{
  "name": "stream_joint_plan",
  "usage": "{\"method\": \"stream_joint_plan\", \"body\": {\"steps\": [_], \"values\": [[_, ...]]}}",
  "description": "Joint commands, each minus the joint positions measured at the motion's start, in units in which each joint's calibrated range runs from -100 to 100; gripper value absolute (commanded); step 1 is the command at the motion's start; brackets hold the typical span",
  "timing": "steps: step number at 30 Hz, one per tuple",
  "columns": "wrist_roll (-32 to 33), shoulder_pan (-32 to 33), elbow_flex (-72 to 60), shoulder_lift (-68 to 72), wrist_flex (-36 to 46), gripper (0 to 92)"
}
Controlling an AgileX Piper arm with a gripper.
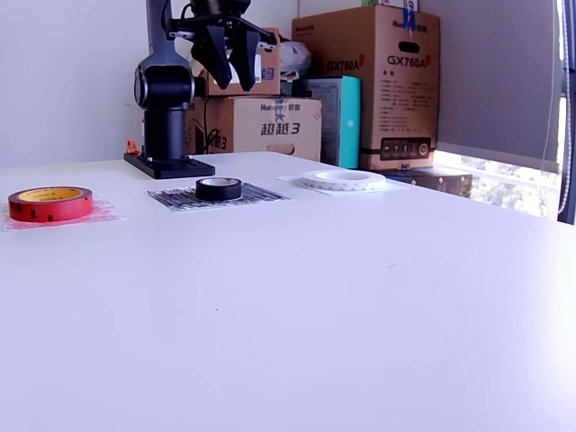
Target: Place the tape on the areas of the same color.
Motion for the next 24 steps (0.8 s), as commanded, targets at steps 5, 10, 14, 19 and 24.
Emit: {"method": "stream_joint_plan", "body": {"steps": [5,10,14,19,24], "values": [[0.2,1.8,-4.4,0.0,-0.8,36.8],[0.2,3.3,-7.0,0.0,-0.8,36.8],[0.2,3.6,-9.8,-0.2,-0.8,36.8],[0.3,4.1,-12.1,-2.4,-0.8,36.8],[0.3,6.6,-9.1,-11.3,-0.9,36.8]]}}
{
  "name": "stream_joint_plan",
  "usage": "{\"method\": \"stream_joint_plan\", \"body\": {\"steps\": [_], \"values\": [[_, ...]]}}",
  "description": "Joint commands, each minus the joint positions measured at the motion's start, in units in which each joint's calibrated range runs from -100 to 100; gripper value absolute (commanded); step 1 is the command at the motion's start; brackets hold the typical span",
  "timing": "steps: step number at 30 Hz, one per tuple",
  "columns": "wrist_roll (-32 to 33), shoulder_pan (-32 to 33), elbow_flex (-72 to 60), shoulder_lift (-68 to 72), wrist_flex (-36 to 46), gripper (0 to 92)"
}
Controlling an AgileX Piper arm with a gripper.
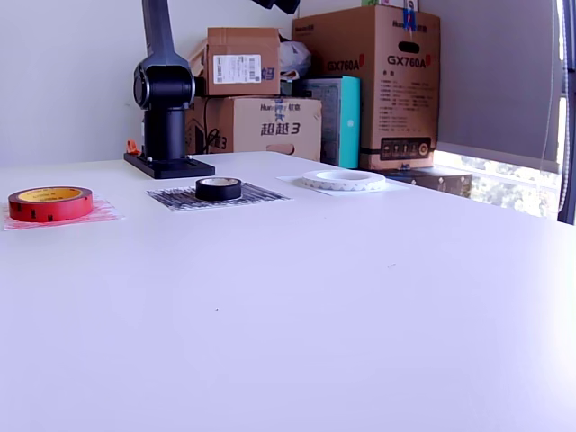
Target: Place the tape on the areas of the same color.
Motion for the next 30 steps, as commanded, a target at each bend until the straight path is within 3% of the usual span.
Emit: {"method": "stream_joint_plan", "body": {"steps": [1,30], "values": [[0.3,2.0,4.0,-9.5,-0.5,36.8],[-1.7,5.3,30.2,-49.2,-1.4,36.8]]}}
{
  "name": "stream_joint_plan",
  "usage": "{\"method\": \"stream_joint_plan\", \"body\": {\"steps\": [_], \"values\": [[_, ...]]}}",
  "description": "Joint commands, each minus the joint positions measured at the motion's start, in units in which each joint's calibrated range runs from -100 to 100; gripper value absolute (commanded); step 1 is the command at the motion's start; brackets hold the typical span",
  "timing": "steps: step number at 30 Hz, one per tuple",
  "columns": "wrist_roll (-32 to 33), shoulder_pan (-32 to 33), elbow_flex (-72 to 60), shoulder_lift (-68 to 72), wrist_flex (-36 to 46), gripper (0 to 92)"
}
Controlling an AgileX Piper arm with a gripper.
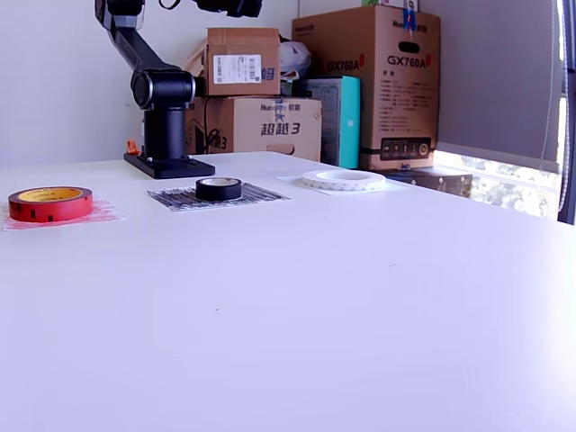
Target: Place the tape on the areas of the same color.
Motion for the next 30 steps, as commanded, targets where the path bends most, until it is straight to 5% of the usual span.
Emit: {"method": "stream_joint_plan", "body": {"steps": [1,5,15,30], "values": [[-1.9,0.3,2.6,-5.9,0.0,36.8],[-3.9,0.3,5.6,-10.7,-0.9,36.8],[-8.0,0.8,16.0,-16.5,-23.1,35.8],[-14.6,1.6,24.7,-24.6,-32.0,4.6]]}}
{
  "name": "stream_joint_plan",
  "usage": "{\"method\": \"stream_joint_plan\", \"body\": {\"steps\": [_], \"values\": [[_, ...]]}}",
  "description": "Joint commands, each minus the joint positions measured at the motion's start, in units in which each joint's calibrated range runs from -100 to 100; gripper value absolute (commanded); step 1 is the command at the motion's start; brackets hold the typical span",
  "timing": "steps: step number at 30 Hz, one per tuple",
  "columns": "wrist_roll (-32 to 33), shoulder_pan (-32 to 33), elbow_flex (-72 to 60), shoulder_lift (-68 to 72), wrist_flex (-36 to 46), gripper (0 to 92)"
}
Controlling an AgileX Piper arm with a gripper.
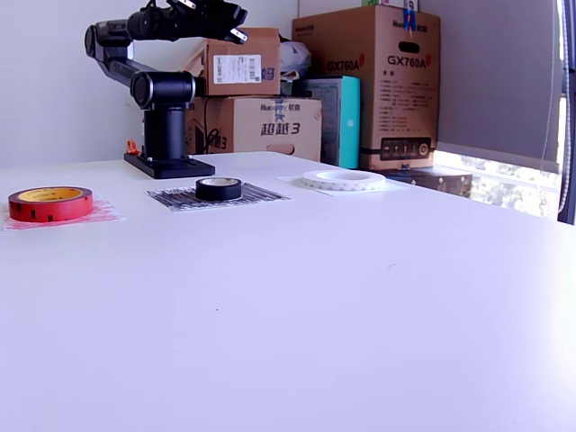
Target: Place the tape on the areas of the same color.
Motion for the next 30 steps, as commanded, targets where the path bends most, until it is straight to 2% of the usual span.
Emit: {"method": "stream_joint_plan", "body": {"steps": [1,7,30], "values": [[0.1,0.7,2.6,-5.3,-1.0,2.8],[-2.4,0.9,5.4,-9.2,-0.8,0.2],[-3.8,0.4,8.4,-13.5,-0.2,0.2]]}}
